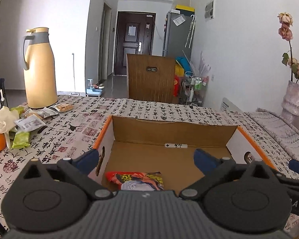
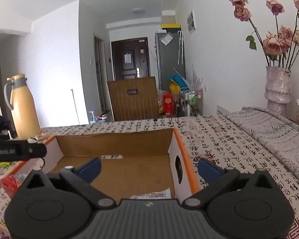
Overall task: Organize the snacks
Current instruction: 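Lower both held packets into the cardboard box and open both grippers, then move both tools back over the snack pile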
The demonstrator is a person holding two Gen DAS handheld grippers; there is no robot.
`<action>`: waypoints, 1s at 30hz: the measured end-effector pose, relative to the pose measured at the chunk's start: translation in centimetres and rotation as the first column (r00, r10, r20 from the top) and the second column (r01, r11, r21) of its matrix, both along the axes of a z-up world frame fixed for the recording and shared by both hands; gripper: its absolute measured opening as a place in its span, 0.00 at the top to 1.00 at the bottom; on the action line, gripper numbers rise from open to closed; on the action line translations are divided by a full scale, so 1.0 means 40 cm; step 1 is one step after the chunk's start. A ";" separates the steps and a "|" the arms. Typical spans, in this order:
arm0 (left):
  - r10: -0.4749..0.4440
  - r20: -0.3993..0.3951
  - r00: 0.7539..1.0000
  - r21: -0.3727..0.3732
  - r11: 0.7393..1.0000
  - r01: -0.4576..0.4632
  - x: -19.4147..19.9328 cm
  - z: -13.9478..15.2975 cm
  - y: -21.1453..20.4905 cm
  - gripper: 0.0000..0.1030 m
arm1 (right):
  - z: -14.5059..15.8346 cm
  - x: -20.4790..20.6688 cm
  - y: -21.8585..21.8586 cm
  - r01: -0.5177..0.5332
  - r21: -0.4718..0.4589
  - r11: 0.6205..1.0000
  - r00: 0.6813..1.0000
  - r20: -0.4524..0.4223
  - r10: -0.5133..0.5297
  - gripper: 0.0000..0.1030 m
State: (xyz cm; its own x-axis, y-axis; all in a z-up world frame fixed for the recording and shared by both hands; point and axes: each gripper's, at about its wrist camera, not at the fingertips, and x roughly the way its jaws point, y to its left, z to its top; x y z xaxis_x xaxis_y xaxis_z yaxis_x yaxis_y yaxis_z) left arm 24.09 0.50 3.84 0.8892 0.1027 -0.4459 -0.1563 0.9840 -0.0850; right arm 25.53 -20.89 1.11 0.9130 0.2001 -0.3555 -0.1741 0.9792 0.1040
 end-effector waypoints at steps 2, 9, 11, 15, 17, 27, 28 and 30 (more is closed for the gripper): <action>-0.003 0.004 1.000 0.000 1.000 0.003 -0.003 0.001 0.000 0.00 | 0.002 0.000 0.000 -0.002 0.003 1.000 1.000 -0.001 0.002 0.00; -0.006 0.012 1.000 0.000 1.000 0.006 -0.016 0.023 -0.009 0.00 | 0.018 -0.002 -0.009 -0.001 0.021 1.000 1.000 0.006 0.001 0.00; -0.007 0.017 1.000 0.003 1.000 0.007 -0.026 0.037 -0.014 0.00 | 0.031 -0.013 -0.009 0.000 0.020 1.000 1.000 0.021 -0.001 0.00; -0.008 0.038 0.999 0.009 1.000 0.008 -0.051 0.069 -0.020 0.00 | 0.060 -0.041 -0.007 0.000 0.015 1.000 0.999 0.050 0.000 0.00; -0.008 0.053 0.999 0.019 1.000 0.007 -0.069 0.086 -0.024 0.00 | 0.072 -0.056 -0.006 -0.002 0.011 1.000 0.998 0.055 0.002 0.00; -0.014 0.093 0.996 0.024 1.000 0.012 -0.185 0.127 -0.010 0.00 | 0.098 -0.177 -0.003 -0.024 -0.009 1.000 0.997 0.074 0.024 0.00; -0.015 0.094 0.995 0.024 1.000 0.013 -0.199 0.129 -0.007 0.00 | 0.098 -0.192 -0.002 -0.028 -0.011 1.000 0.997 0.074 0.029 0.00; -0.017 0.096 0.995 0.021 1.000 0.015 -0.227 0.128 -0.002 0.00 | 0.095 -0.223 0.000 -0.036 -0.019 0.999 0.997 0.073 0.037 0.00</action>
State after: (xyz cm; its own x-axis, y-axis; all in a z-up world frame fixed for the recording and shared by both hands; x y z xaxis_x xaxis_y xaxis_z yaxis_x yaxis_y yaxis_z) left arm 15.01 0.40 8.96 0.9295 0.0960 -0.3561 -0.1324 0.9881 -0.0790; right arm 16.61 -20.90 4.93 0.9290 0.2283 -0.2914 -0.2166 0.9736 0.0723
